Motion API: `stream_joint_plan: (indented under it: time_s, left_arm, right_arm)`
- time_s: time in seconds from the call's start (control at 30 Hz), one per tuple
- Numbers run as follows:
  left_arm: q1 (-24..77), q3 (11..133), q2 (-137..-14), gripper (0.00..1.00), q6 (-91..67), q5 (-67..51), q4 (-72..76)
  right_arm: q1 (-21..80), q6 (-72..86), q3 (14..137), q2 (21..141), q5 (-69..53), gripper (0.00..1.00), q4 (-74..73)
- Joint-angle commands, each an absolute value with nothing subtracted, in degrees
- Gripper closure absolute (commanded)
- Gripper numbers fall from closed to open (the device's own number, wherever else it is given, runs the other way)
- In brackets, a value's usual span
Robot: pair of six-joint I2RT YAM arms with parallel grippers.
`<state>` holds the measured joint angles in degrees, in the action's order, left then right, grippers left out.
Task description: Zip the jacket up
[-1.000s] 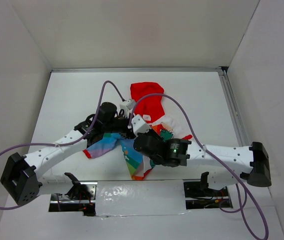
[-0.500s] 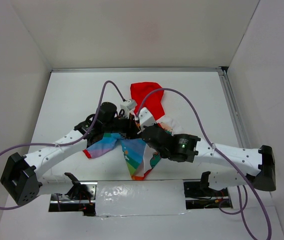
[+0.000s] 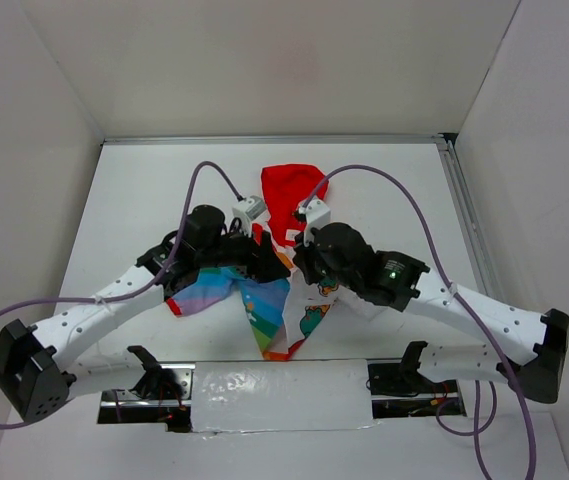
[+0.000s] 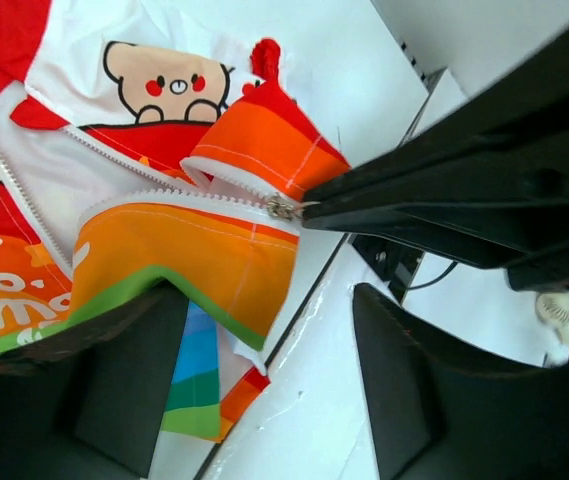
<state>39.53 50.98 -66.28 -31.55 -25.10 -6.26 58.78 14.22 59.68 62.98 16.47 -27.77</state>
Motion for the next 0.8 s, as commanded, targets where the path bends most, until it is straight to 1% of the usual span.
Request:
stream_joint_plan:
  time_s: [0.0,0.1,0.13,0.17,0.2,0.23,0.27,0.3,0.4,0.43,0.5,0.6,0.77]
  left_arm:
    - [39.6,51.2,-63.6,0.20,-32.2,-22.5,-6.5]
    - [39.6,50.8,-62.3,0.19,-34.7,-20.3,-8.3]
    - [39.6,50.6,-62.1,0.18,-35.1,-20.0,-8.5]
    - [39.6,50.4,-61.2,0.14,-35.5,-19.3,-9.2]
    - [39.6,50.1,-60.7,0.14,-35.5,-19.3,-9.3]
    - [39.6,49.8,-59.7,0.12,-35.2,-19.1,-9.5]
    - [39.7,49.7,-59.4,0.04,-33.9,-19.0,-9.2]
    - [39.8,49.5,-59.0,0.01,-33.1,-18.5,-9.4]
    - [41.3,51.2,-59.1,0.01,-27.6,-16.1,-11.2]
    - [43.0,52.2,-59.3,0.01,-23.5,-14.8,-11.7]
    - [44.9,53.1,-60.3,0.01,-19.9,-8.9,-12.1]
    - [48.3,54.2,-61.4,0.01,-12.5,-1.8,-10.2]
    - [51.6,55.5,-63.1,0.01,-1.6,2.6,-6.7]
  right_arm:
    - [55.7,16.9,59.4,62.7,9.5,1.00,-25.3]
    - [54.6,17.7,59.0,63.3,5.1,1.00,-24.3]
    - [54.0,18.2,58.9,63.5,4.3,1.00,-24.1]
    - [53.5,18.5,58.9,63.6,3.5,1.00,-23.8]
    - [53.2,19.0,59.0,63.7,1.5,1.00,-23.7]
    - [51.9,19.6,58.8,63.8,0.3,1.00,-23.3]
    - [50.9,20.0,58.7,63.7,-1.7,1.00,-22.9]
    - [48.8,20.7,58.6,63.9,-5.1,1.00,-22.2]
    - [44.6,23.0,58.8,64.8,-11.3,1.00,-21.1]
    - [43.6,23.6,58.8,65.1,-12.9,1.00,-21.0]
    - [42.2,24.3,59.4,65.8,-16.4,1.00,-21.1]
    - [40.1,24.7,60.3,66.8,-19.6,1.00,-21.7]
    - [38.7,25.7,61.5,68.4,-22.3,1.00,-22.2]
